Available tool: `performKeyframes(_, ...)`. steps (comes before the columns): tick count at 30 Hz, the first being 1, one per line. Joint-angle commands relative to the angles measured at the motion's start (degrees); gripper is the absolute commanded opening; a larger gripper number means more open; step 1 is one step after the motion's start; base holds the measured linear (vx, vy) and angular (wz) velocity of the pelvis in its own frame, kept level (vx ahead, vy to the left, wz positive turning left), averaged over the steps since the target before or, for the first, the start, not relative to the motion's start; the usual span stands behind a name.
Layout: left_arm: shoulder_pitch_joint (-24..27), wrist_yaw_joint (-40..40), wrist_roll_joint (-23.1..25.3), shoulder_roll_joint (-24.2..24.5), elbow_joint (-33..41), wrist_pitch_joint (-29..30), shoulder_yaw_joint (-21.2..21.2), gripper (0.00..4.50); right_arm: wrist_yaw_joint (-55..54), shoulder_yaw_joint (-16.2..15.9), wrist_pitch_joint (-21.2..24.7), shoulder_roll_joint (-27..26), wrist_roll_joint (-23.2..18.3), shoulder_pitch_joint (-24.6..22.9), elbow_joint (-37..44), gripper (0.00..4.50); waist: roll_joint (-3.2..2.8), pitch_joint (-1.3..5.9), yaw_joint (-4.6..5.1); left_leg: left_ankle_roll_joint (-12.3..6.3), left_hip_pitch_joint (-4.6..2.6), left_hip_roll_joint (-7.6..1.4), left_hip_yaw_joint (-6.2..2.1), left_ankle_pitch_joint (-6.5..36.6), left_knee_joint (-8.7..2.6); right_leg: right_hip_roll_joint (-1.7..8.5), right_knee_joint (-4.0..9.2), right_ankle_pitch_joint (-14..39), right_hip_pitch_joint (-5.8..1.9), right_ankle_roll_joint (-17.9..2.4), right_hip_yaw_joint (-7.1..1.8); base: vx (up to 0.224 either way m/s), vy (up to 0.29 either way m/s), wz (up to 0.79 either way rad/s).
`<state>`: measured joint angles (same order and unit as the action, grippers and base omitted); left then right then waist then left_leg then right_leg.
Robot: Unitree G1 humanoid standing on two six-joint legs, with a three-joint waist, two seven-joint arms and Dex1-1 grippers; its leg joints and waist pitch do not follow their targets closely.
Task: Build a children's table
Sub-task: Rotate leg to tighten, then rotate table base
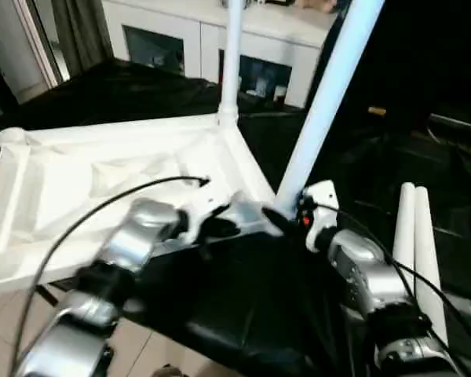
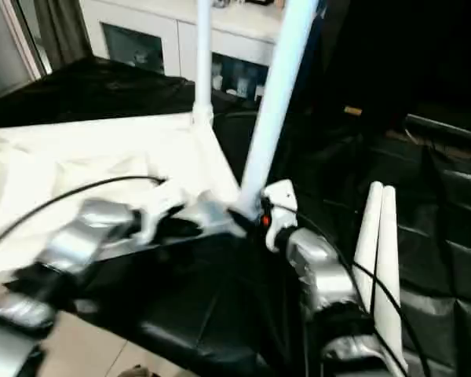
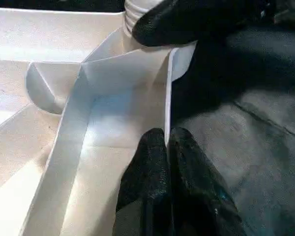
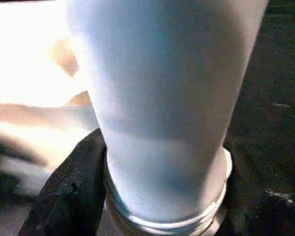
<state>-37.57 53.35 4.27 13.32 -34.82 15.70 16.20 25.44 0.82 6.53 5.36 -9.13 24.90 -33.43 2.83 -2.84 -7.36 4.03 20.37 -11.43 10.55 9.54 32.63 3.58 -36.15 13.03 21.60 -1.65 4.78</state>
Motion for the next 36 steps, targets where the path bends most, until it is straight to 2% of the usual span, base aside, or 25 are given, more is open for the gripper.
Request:
performKeyframes(1, -1.2, -10.4, -0.9, -3.3, -4.9, -0.2, -2.2, 0.00, -5.2, 1.2, 1.1, -1.6, -0.3, -0.4, -1.2, 2.77, 0.36, 3.02, 0.14, 0.08, -1.33, -2.34, -0.69, 10.5, -3.46, 5.55, 5.49, 12.0, -1.52, -8.3, -3.81, 0.000, 0.000, 0.00)
performKeyframes(2, -1.3, -10.5, -0.9, -3.4, -5.0, -0.2, -2.2, 0.00, -5.3, 1.2, 1.1, -1.6, -0.3, -0.4, -1.3, 2.76, 0.56, 3.07, 0.08, -0.09, -0.70, -2.29, -0.78, 9.7, -3.50, 5.58, 5.30, 11.0, -2.05, -8.0, -3.86, 0.000, 0.000, 0.00)
performKeyframes(3, -3.1, -13.7, -0.5, -5.5, -7.5, -1.4, -2.7, 0.00, -8.6, 1.3, 1.2, -3.1, 0.5, -0.3, -1.4, 2.76, 0.64, 3.14, -0.09, -0.31, -0.60, -2.37, -0.79, 8.9, -3.48, 5.51, 5.04, 9.6, -2.05, -7.7, -3.95, 0.000, 0.000, 0.00)
performKeyframes(4, -3.9, -14.5, -0.4, -6.5, -8.7, -2.4, -2.7, 0.00, -10.0, 0.7, 1.0, -3.7, 1.4, -0.2, -1.4, 2.76, 0.29, 3.21, -0.26, -0.62, -0.72, -2.16, -0.69, 8.3, -3.41, 5.29, 5.00, 8.2, -1.86, -7.5, -4.13, 0.000, 0.000, 0.00)
performKeyframes(5, -4.2, -14.6, -0.4, -6.7, -9.1, -2.8, -2.7, 0.00, -10.3, 0.5, 0.9, -3.8, 1.7, -0.2, -1.4, 2.76, 0.40, 3.19, -0.29, -0.66, -0.87, -2.14, -0.62, 8.4, -3.39, 5.24, 5.07, 7.9, -1.73, -7.5, -4.19, 0.000, 0.000, 0.00)
performKeyframes(6, -4.5, -14.3, -0.1, -7.3, -9.8, -3.7, -2.7, 0.00, -10.9, 0.0, 0.6, -4.1, 2.6, -0.2, -1.4, 2.76, 0.45, 3.26, -0.39, -0.83, -0.71, -2.12, -0.65, 8.4, -3.37, 5.36, 4.90, 7.2, -1.97, -7.7, -4.26, 0.000, 0.000, 0.00)
performKeyframes(9, -4.1, -12.6, 0.0, -7.4, -9.7, -4.7, -2.2, 0.00, -10.3, -0.1, -0.4, -4.3, 2.7, -0.3, -0.9, 2.76, 0.50, 3.25, -0.46, -1.63, -0.61, -2.05, -0.63, 8.9, -3.34, 5.48, 4.98, 7.0, -2.05, -7.5, -4.29, 0.000, 0.000, 0.00)
performKeyframes(10, -3.9, -12.0, 0.0, -7.3, -9.6, -5.2, -2.1, 0.00, -9.8, 0.0, -0.9, -4.3, 2.5, -0.4, -0.6, 2.76, 0.24, 3.24, -0.49, -1.69, -0.58, -2.07, -0.68, 9.0, -3.38, 5.51, 4.98, 7.3, -2.04, -7.5, -4.28, 0.000, 0.000, 0.00)
performKeyframes(11, -3.8, -11.8, 0.1, -7.2, -9.6, -5.6, -2.0, 0.00, -9.7, 0.0, -1.2, -4.3, 2.5, -0.4, -0.5, 3.31, 0.32, 3.19, -0.46, -1.71, -0.60, -2.11, -0.66, 9.6, -3.41, 5.52, 5.18, 8.3, -1.97, -7.3, -4.27, 0.000, 0.000, 0.00)
performKeyframes(12, -3.7, -11.0, 0.1, -7.1, -9.9, -6.8, -1.8, 0.00, -9.2, 0.3, -2.0, -4.3, 2.1, -0.4, -0.3, 3.45, 0.40, 3.18, -0.48, -1.81, -0.54, -2.07, -0.66, 9.8, -3.43, 5.55, 5.26, 9.0, -1.99, -7.2, -4.27, 0.000, 0.000, 0.00)
performKeyframes(15, -4.0, -9.8, 0.0, -7.1, -11.0, -9.8, -1.7, 0.00, -9.7, 0.6, -2.9, -4.0, 2.1, 0.0, 0.2, 3.52, 0.30, 3.19, -0.39, -1.84, -0.25, -2.09, -0.79, 10.0, -3.51, 5.68, 5.29, 9.7, -2.07, -6.7, -4.25, 0.000, 0.000, 0.00)
performKeyframes(17, -4.2, -9.3, -0.4, -7.5, -11.4, -12.4, -2.1, 0.00, -10.1, 0.8, -3.3, -3.6, 2.3, 0.0, 1.4, 3.80, 0.49, 3.19, -0.17, -1.76, -0.35, -2.07, -0.74, 9.9, -3.53, 5.52, 5.32, 10.0, -2.00, -6.7, -4.19, 0.000, 0.000, 0.00)
performKeyframes(19, -4.5, -10.2, -0.9, -8.2, -11.6, -14.6, -3.2, 0.00, -8.5, 1.0, -2.5, -2.7, 1.4, -0.9, 4.0, 3.80, 0.57, 3.20, -0.29, -2.20, -0.30, -2.03, -0.65, 9.1, -3.42, 5.46, 5.25, 8.9, -2.04, -6.7, -4.27, 0.000, 0.000, 0.00)
performKeyframes(22, -4.5, -10.7, -1.8, -8.5, -10.7, -17.0, -4.4, 0.00, -5.5, 0.3, -0.9, -0.7, 0.9, -3.1, 8.4, 3.80, 0.63, 3.62, -0.79, -3.96, -0.14, -2.11, -0.59, 5.5, -2.94, 5.29, 4.30, 1.1, -2.27, -7.4, -4.27, 0.000, 0.000, 0.00)
performKeyframes(24, -4.2, -10.6, -3.2, -8.5, -9.1, -18.3, -5.6, 0.00, -2.7, 0.5, 0.8, 0.9, -0.1, -5.3, 11.9, 3.80, 0.76, 3.96, -0.77, -6.10, 0.31, -2.00, -0.61, 1.6, -2.42, 5.20, 3.28, -7.0, -2.53, -9.0, -4.08, 0.000, 0.000, 0.00)
performKeyframes(25, -3.8, -10.1, -3.9, -8.2, -7.6, -18.1, -6.1, 0.00, -1.4, 0.3, 1.3, 1.8, -0.4, -6.4, 13.4, 3.80, 0.74, 3.96, -0.77, -6.52, 0.33, -1.96, -0.56, 1.5, -2.34, 5.18, 3.18, -8.3, -2.46, -9.6, -4.04, 0.000, 0.000, 0.00)
performKeyframes(26, -3.2, -9.6, -4.7, -7.7, -5.6, -17.5, -6.6, 0.45, 0.1, 0.0, 1.8, 2.8, -0.8, -7.6, 14.9, 3.90, 0.70, 4.14, -0.90, -7.00, 0.39, -2.12, -0.62, 1.0, -2.19, 5.34, 2.88, -10.7, -2.62, -10.8, -3.99, 0.000, 0.000, 0.00)
performKeyframes(27, -2.6, -8.8, -5.3, -7.2, -3.6, -16.2, -7.0, 0.51, 1.1, -0.3, 2.0, 3.7, -0.8, -8.5, 16.0, 3.90, 0.62, 4.29, -0.92, -7.37, 0.37, -2.25, -0.58, 0.3, -1.95, 5.21, 2.56, -12.9, -2.42, -11.7, -3.93, 0.000, 0.000, 0.00)
performKeyframes(28, -1.8, -7.3, -6.2, -6.2, -0.9, -14.2, -7.3, 0.51, 1.7, -0.7, 2.2, 4.5, -0.7, -9.4, 17.0, 3.90, 0.63, 4.07, -0.73, -7.65, 0.64, -2.42, -0.66, -0.3, -1.98, 5.16, 2.47, -13.6, -2.33, -12.4, -3.81, 0.000, 0.000, 0.00)
performKeyframes(30, -0.6, -6.9, -5.6, -3.9, 2.7, -11.1, -7.4, 0.47, 2.8, -1.2, 2.7, 5.1, -0.9, -10.1, 18.0, 3.90, 0.66, 3.75, -0.33, -7.27, 0.58, -2.39, -0.55, 1.6, -2.07, 5.15, 2.80, -10.7, -2.16, -12.7, -3.79, 0.000, 0.000, 0.00)
performKeyframes(31, -0.3, -6.9, -5.3, -3.3, 3.6, -10.3, -7.4, 0.61, 3.1, -1.3, 2.9, 5.2, -1.1, -10.4, 18.4, 3.90, 0.46, 3.69, -0.19, -6.86, 0.44, -2.42, -0.47, 2.8, -2.15, 5.11, 2.97, -9.0, -2.11, -12.5, -3.82, 0.000, 0.000, 0.00)
performKeyframes(32, 0.7, -6.8, -4.7, -1.4, 6.0, -8.2, -7.7, 0.81, 3.7, -1.8, 3.5, 5.5, -1.1, -10.9, 19.1, 3.90, 0.68, 3.49, 0.17, -6.09, 0.39, -2.35, -0.41, 4.7, -2.29, 5.09, 3.40, -5.6, -2.08, -12.0, -3.90, 0.000, 0.000, 0.00)
performKeyframes(34, 4.9, -4.8, -5.6, 4.8, 15.1, -1.0, -10.5, 0.83, 6.2, -4.2, 5.1, 6.5, -0.5, -12.3, 21.5, 3.90, 0.58, 3.33, 0.56, -4.56, 0.40, -2.65, -0.61, 6.2, -2.64, 5.24, 3.50, -1.6, -2.14, -11.3, -3.90, 0.000, 0.000, 0.00)
performKeyframes(36, 8.5, -1.7, -7.7, 9.3, 21.1, 1.4, -12.2, 1.01, 7.4, -5.5, 5.9, 6.6, -0.5, -12.9, 22.5, 3.90, 0.48, 3.21, 1.17, -3.34, 0.31, -2.64, -0.57, 6.8, -2.81, 4.98, 3.81, 1.3, -1.82, -10.4, -3.98, 0.000, 0.000, 0.00)
